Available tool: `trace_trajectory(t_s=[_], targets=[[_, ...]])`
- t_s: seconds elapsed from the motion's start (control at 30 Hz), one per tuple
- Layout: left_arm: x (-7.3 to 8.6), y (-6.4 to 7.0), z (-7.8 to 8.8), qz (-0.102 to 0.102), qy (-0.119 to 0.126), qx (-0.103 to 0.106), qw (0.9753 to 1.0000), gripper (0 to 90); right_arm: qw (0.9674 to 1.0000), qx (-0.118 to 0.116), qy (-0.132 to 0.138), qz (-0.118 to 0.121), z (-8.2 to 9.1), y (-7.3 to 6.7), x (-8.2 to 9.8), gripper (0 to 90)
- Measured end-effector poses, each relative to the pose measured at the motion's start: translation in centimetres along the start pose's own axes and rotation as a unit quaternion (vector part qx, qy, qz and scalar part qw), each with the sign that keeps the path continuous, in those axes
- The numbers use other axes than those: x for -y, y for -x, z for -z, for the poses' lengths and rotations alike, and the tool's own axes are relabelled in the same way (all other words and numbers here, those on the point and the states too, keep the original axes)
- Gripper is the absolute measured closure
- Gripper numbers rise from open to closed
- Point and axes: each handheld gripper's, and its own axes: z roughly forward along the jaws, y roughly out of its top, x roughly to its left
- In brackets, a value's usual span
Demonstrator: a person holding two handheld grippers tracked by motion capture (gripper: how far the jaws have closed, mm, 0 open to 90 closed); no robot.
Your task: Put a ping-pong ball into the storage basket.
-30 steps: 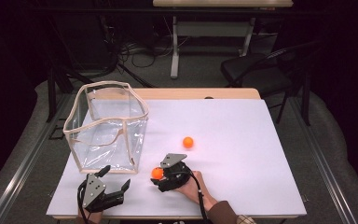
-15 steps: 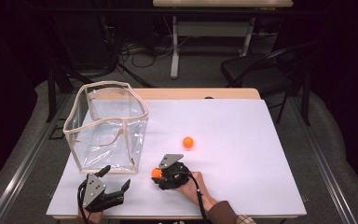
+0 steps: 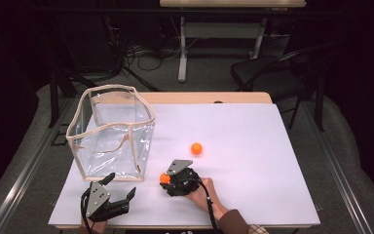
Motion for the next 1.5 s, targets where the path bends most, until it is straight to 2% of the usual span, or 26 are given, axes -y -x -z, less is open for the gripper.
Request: trace_trajectory(t_s=[0.6,1.5], targets=[[0.0,-0.1,0.0,0.001,-0.002,0.001,1.0,15.8,0.9994,0.034,0.011,-0.003,1.7,1.2,-0.3,50.0],[0.0,0.0,-0.2,-0.002,-0.005,0.006,1.0,15.8,0.9967,0.071,0.029,-0.025,3.8,3.0,-0.9,50.1]])
